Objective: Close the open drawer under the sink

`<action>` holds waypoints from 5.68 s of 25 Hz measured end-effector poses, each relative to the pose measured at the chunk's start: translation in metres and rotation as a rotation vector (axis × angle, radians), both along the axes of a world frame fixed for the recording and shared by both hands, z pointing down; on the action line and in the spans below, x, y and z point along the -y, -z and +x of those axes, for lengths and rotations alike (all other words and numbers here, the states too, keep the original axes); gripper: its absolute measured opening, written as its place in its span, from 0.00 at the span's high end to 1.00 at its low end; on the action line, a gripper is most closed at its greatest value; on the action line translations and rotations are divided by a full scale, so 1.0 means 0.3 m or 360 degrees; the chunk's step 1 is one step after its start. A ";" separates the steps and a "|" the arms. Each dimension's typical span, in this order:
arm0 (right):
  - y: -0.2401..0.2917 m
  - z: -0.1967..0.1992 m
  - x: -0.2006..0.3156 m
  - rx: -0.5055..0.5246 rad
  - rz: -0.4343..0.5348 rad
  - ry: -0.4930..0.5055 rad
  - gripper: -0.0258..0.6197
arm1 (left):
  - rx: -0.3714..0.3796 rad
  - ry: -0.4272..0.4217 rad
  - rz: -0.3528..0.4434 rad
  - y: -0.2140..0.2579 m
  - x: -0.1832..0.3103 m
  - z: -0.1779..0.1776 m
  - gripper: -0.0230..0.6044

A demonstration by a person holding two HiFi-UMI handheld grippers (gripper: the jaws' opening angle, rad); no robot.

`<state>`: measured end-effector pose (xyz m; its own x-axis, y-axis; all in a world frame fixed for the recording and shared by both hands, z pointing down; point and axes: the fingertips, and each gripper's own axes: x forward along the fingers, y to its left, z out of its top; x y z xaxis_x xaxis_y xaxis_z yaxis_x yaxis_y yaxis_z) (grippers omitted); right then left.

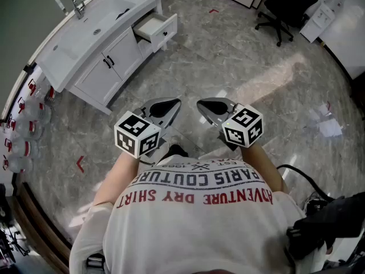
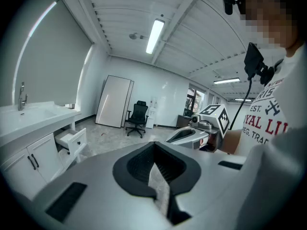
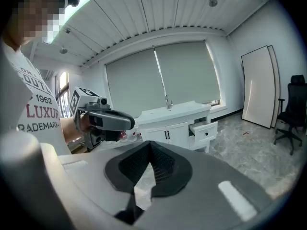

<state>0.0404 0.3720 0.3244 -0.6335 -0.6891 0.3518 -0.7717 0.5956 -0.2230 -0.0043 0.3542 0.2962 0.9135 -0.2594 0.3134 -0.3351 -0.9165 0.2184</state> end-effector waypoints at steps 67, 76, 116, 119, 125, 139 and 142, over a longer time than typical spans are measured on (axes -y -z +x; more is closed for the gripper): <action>-0.179 0.118 0.482 0.0137 -0.0126 -0.0024 0.96 | 0.0108 0.0072 -0.0132 -0.222 0.484 0.092 0.96; -0.266 0.138 1.159 0.0141 -0.0192 0.0048 0.96 | 0.0152 0.0174 -0.0244 -0.331 1.143 0.105 0.96; -0.757 0.266 2.244 -0.0178 -0.0283 0.0266 0.96 | 0.0179 0.0724 -0.0551 -0.640 2.063 0.053 0.96; -0.840 0.263 2.300 -0.0214 -0.0276 0.0223 0.96 | 0.0206 0.0767 -0.0592 -0.693 2.067 0.023 0.96; -0.997 0.260 2.424 -0.0347 -0.0259 0.0170 0.96 | 0.0234 0.0826 -0.0636 -0.762 2.108 -0.022 0.96; -1.209 0.262 2.585 -0.0405 -0.0361 0.0086 0.96 | 0.0257 0.0879 -0.0747 -0.902 2.180 -0.063 0.96; -1.220 0.257 2.590 -0.0391 -0.0380 0.0084 0.96 | 0.0260 0.0881 -0.0764 -0.915 2.178 -0.063 0.96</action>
